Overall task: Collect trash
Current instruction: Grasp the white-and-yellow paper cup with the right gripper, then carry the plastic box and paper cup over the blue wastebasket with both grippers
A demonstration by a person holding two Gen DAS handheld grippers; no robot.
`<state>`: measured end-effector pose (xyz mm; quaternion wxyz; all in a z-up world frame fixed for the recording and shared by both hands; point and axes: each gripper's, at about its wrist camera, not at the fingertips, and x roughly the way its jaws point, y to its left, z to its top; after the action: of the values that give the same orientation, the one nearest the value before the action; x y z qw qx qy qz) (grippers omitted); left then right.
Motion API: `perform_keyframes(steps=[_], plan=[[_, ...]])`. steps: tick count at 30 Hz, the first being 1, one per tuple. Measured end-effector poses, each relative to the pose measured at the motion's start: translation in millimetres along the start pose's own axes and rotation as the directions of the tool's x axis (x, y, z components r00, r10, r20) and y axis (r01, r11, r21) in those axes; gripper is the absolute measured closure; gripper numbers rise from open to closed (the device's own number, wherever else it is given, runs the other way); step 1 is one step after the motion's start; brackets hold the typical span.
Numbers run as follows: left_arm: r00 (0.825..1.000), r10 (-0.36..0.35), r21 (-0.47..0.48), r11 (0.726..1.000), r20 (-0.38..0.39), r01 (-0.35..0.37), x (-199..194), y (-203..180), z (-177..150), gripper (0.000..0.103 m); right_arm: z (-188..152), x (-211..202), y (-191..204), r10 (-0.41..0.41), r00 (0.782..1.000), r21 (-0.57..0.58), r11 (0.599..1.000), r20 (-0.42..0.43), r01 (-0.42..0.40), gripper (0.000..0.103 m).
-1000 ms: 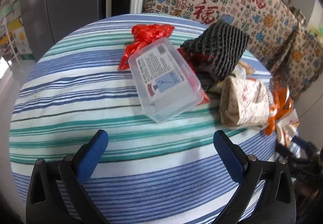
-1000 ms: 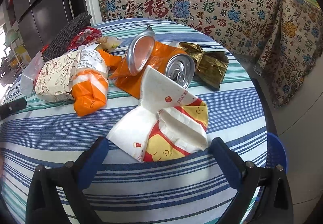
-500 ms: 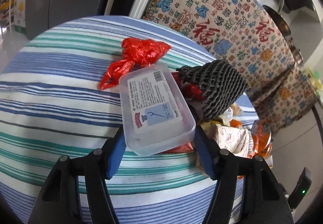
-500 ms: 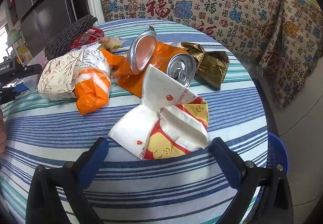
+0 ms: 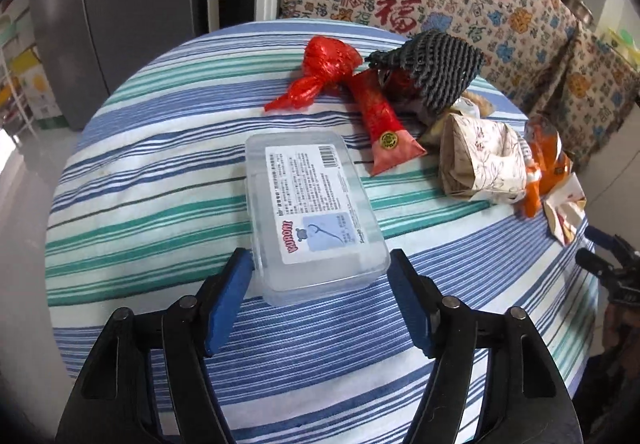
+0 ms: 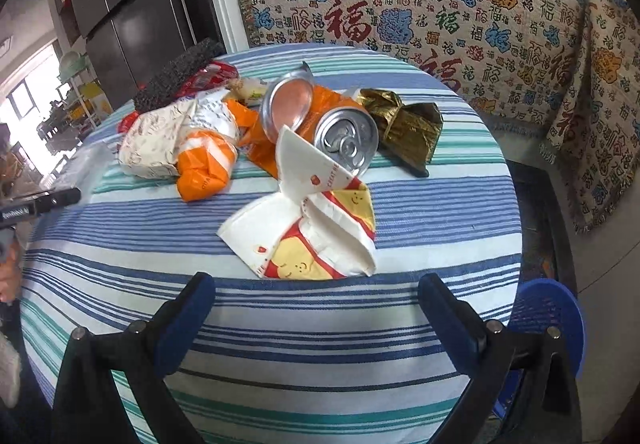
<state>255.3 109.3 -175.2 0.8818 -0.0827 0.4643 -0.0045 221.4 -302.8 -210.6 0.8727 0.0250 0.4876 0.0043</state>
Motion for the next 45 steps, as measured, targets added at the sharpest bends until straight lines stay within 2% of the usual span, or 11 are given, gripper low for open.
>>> perform_keyframes(steps=[6, 11, 16, 19, 24, 29, 33, 37, 38, 40, 45], plan=[[1.000, -0.027, -0.024, 0.999, 0.011, 0.027, -2, -2, 1, 0.018, 25, 2, -17, 0.016, 1.000, 0.020, 1.000, 0.027, -0.017, 0.005], [0.999, -0.039, -0.032, 0.999, 0.005, 0.040, 0, -2, 2, 0.018, 30, 20, -21, 0.060, 0.997, 0.023, 0.998, -0.038, -0.059, 0.072], [0.999, -0.037, -0.043, 0.998, 0.036, 0.039, -4, -2, 6, 0.017, 22, 8, -3, 0.053, 0.998, 0.020, 0.998, -0.031, -0.052, 0.092], [0.998, -0.024, -0.052, 0.998, 0.061, 0.027, -8, 0, 9, 0.021, 15, 0, 12, 0.026, 1.000, -0.001, 1.000, -0.015, -0.026, 0.092], [0.997, -0.019, -0.036, 0.999, 0.075, 0.021, -11, 0, 11, 0.042, 11, -17, 28, 0.024, 0.999, -0.009, 1.000, 0.025, -0.023, 0.092], [0.997, -0.022, -0.055, 0.998, 0.077, 0.026, -13, 6, 11, 0.047, 10, -26, 33, 0.016, 0.999, -0.017, 1.000, 0.045, -0.015, 0.092], [0.995, 0.042, -0.055, 0.998, 0.094, -0.037, -15, 2, 11, 0.009, 8, -29, 32, 0.009, 0.999, -0.004, 1.000, 0.049, -0.009, 0.092], [0.994, 0.056, -0.019, 0.998, 0.092, -0.055, -9, -9, 15, 0.009, 6, -29, 34, -0.001, 0.999, -0.012, 1.000, 0.048, 0.002, 0.092], [0.993, 0.078, -0.012, 0.997, 0.083, -0.078, -5, -12, 15, 0.011, 6, -29, 34, -0.002, 0.999, -0.010, 1.000, 0.047, 0.003, 0.092], [0.992, 0.111, 0.001, 0.994, 0.060, -0.111, 5, -14, 15, 0.034, 5, -32, 33, -0.006, 0.999, -0.005, 1.000, 0.051, 0.006, 0.092], [0.994, 0.084, -0.032, 0.996, 0.069, -0.082, -4, -12, 12, 0.038, 7, -50, 24, 0.005, 0.997, 0.020, 1.000, 0.079, -0.006, 0.092]])
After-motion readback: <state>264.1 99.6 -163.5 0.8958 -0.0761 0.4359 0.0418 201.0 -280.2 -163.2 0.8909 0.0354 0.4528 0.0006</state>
